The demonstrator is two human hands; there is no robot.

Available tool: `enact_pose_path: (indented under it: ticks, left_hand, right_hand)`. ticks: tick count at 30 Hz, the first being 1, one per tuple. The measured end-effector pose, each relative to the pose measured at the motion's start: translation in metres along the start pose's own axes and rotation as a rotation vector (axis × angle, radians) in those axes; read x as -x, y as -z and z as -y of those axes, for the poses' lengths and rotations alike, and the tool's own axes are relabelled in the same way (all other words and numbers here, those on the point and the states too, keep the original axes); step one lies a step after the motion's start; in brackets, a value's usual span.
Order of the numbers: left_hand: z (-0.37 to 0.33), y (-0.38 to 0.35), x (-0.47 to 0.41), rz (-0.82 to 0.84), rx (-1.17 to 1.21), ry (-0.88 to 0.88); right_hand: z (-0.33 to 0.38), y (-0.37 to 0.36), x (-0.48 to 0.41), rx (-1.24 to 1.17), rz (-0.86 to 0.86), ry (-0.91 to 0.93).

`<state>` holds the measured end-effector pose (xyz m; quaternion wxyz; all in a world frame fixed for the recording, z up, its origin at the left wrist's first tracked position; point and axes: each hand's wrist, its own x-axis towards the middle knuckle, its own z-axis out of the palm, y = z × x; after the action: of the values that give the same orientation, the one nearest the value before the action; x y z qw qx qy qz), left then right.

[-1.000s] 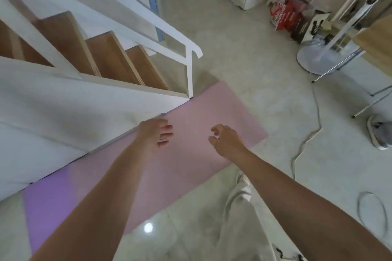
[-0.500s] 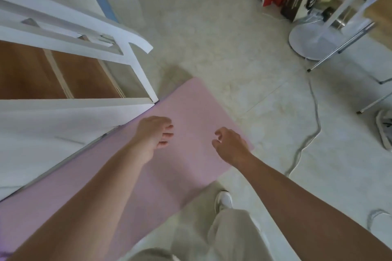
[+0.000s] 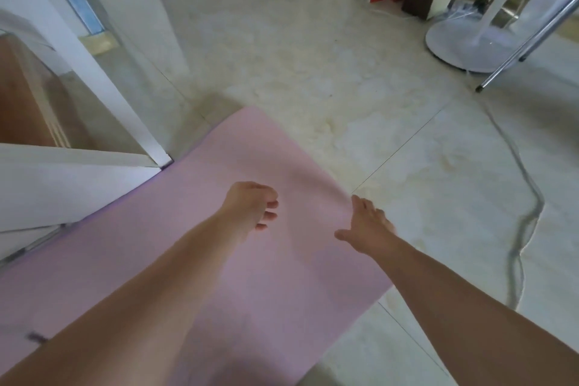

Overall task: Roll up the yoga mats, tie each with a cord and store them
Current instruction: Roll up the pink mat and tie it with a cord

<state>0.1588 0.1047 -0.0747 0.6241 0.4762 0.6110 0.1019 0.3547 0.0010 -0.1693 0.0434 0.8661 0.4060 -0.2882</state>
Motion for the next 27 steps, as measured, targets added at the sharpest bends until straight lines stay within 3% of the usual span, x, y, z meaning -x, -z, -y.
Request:
enact_pose_path:
  ticks: [6,15,22,24,27]
  left_hand:
    - [0.031,-0.004,-0.031,-0.039,-0.008,0.056]
    - [0.041,0.01,-0.005,-0.129,-0.026,0.06]
    - [0.011,0.042,0.072,-0.218,-0.139,-0.073]
    - [0.006,0.055,0.098,-0.257,-0.294,-0.16]
    - [0.001,0.079,0.147,-0.364,-0.731,-0.324]
  right_hand:
    - [-0.029,-0.024,-0.046,-0.022,0.015,-0.055]
    - [-0.014,-0.025,-0.039,-0.016,-0.159,-0.125]
    - [0.021,-0.009,0.042,0.146,-0.427,0.107]
    - [0.029,-0.005,0.073,0.217,-0.487,0.211]
    - [0.036,0.002,0.12,0.28,-0.559,0.456]
